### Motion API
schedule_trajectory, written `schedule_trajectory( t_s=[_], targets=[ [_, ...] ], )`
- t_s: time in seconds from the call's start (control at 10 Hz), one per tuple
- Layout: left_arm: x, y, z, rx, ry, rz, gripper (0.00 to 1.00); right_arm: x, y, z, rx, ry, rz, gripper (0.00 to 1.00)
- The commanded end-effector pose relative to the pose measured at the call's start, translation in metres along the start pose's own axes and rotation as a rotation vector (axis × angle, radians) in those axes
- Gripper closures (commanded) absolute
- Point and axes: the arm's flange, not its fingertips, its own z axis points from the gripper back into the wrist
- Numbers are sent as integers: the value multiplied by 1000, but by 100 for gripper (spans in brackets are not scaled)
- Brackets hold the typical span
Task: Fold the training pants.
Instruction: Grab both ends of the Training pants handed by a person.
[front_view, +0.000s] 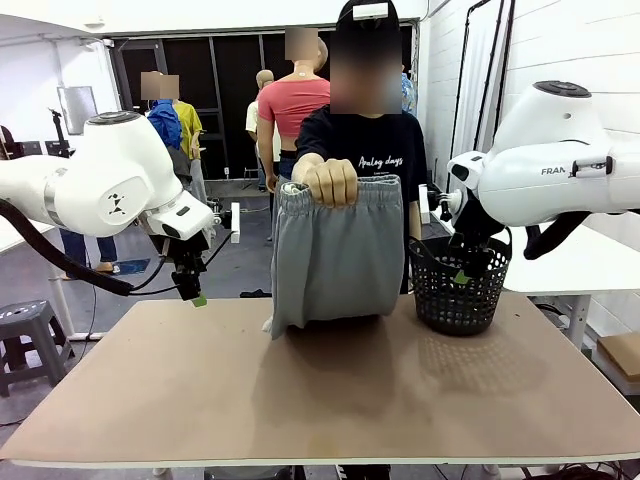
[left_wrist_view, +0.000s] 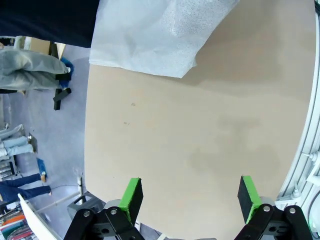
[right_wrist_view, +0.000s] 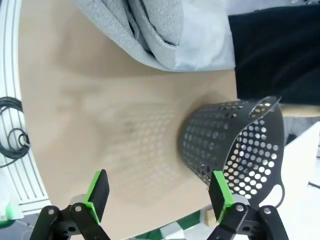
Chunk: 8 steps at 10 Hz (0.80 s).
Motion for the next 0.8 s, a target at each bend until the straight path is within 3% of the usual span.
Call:
schedule_trajectory(
  t_s=[0.0, 0.2, 0.4, 0.7],
  targets=[
    [-2, -2, 3, 23, 14, 16, 0, 1, 4, -5, 34, 6, 14, 0],
    [0, 0, 2, 6, 1, 1, 0, 0, 1, -1, 7, 4, 3, 0],
    [-7, 23, -23, 3, -76, -77, 0, -12, -19, -23, 13, -108, 28, 0],
    [-14, 39, -44, 3, -146, -103, 0, -26, -33, -45, 58, -181, 44, 0]
  ],
)
